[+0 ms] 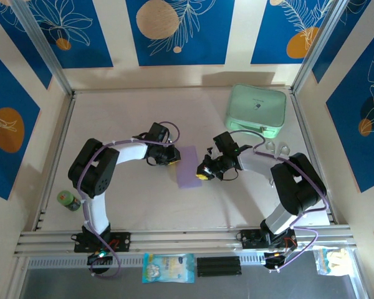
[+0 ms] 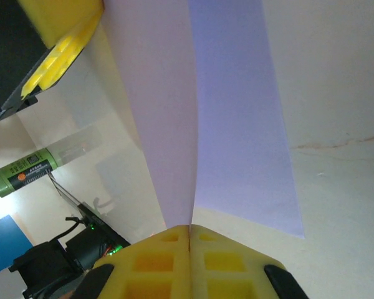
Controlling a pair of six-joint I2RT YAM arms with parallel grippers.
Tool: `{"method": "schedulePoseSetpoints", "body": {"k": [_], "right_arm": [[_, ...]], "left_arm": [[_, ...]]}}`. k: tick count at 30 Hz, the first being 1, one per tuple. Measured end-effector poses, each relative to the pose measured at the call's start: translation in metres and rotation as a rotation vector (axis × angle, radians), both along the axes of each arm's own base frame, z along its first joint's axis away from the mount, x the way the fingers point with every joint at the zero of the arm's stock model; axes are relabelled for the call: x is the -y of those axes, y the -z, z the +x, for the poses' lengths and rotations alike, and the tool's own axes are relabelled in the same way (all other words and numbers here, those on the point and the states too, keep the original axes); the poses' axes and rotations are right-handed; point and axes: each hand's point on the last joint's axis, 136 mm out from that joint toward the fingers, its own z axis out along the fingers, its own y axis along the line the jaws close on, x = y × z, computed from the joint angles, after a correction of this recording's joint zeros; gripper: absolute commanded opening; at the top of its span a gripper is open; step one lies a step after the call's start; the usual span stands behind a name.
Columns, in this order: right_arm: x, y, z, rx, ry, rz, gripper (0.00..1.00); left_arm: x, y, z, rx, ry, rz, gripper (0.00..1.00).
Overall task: Fold a paper plane with a square sheet of paper (pick it up from the middle)
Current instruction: Fold the triangle a second time at the center of the table.
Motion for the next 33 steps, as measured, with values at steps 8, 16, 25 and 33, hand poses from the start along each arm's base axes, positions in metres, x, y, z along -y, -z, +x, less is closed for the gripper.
{"method": "schedulePoseSetpoints", "body": {"k": [8, 16, 25, 33], "right_arm": [[-0.011, -0.01, 0.008, 0.023, -0.017, 0.016, 0.01], [-0.031, -0.017, 0.022, 0.051, -0.044, 0.022, 0.01], [-0.044, 0.001, 0.029, 0.043, -0.043, -0.025, 0.0], [-0.045, 0.016, 0.036, 0.031, 0.005, -0.065, 0.0]], "left_arm": [[0.0, 0.0, 0.0, 0.0, 0.0, 0.0, 0.21], [0.0, 0.0, 0.0, 0.002, 0.0, -0.002, 0.21], [0.001, 0.0, 0.0, 0.001, 0.001, -0.004, 0.2], [0.0, 0.0, 0.0, 0.0, -0.001, -0.004, 0.18]]}}
